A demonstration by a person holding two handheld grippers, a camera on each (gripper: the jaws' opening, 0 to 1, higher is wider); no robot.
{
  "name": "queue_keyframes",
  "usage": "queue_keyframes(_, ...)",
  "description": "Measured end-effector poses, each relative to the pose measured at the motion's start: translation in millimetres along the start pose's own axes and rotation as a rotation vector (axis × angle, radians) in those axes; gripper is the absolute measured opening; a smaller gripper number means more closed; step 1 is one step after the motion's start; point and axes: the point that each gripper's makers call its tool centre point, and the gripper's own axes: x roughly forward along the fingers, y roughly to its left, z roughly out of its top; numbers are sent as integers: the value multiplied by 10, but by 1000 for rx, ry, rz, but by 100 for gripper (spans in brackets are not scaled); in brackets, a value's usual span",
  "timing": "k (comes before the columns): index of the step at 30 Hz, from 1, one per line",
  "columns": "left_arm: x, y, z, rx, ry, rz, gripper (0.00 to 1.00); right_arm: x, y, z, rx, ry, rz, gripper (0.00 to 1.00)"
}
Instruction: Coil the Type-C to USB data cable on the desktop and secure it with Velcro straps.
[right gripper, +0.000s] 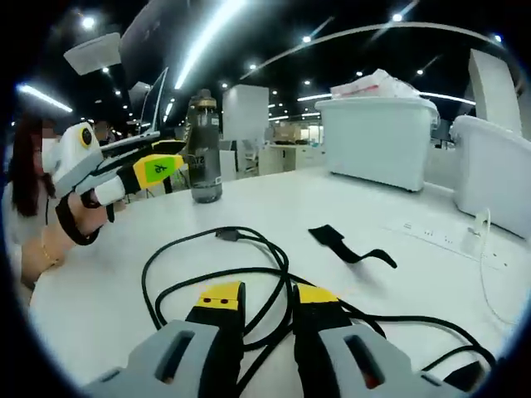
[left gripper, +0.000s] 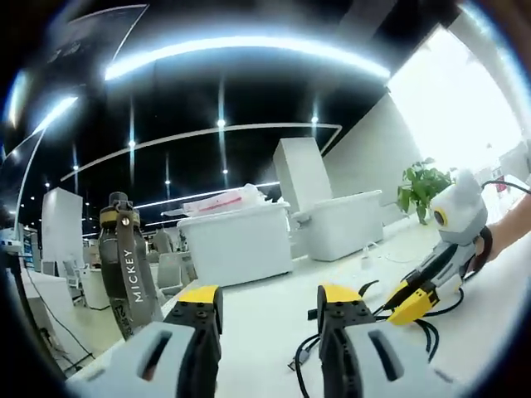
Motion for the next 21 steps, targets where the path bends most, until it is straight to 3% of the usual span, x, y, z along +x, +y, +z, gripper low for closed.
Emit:
queue_keyframes(2, 0, -46, 15, 25, -4, -11, 46, 38, -41, -57, -45, 34, -27, 15)
queue_keyframes(4, 3, -83, 23, 60, -6, -18, 46, 58, -50, -37, -42, 27, -32, 8)
queue_keyframes(6, 7, -121, 21, 80, -7, -27, 46, 52, -56, -16, -93, 16, -27, 4)
queue_keyframes(10, 14, -161, -1, 59, -2, -46, 46, -30, -112, 21, -98, -16, -39, 3)
queue_keyframes(13, 23, -143, -34, 37, 7, -44, 46, -170, -197, 89, -108, -65, -84, 2)
queue_keyframes(17, 19, -153, -48, 76, 12, -41, 46, -422, -325, 165, -122, -104, -139, 2)
queue_keyframes(21, 12, -224, -35, 78, 7, -64, 46, -803, -557, 342, -189, -185, -261, 1)
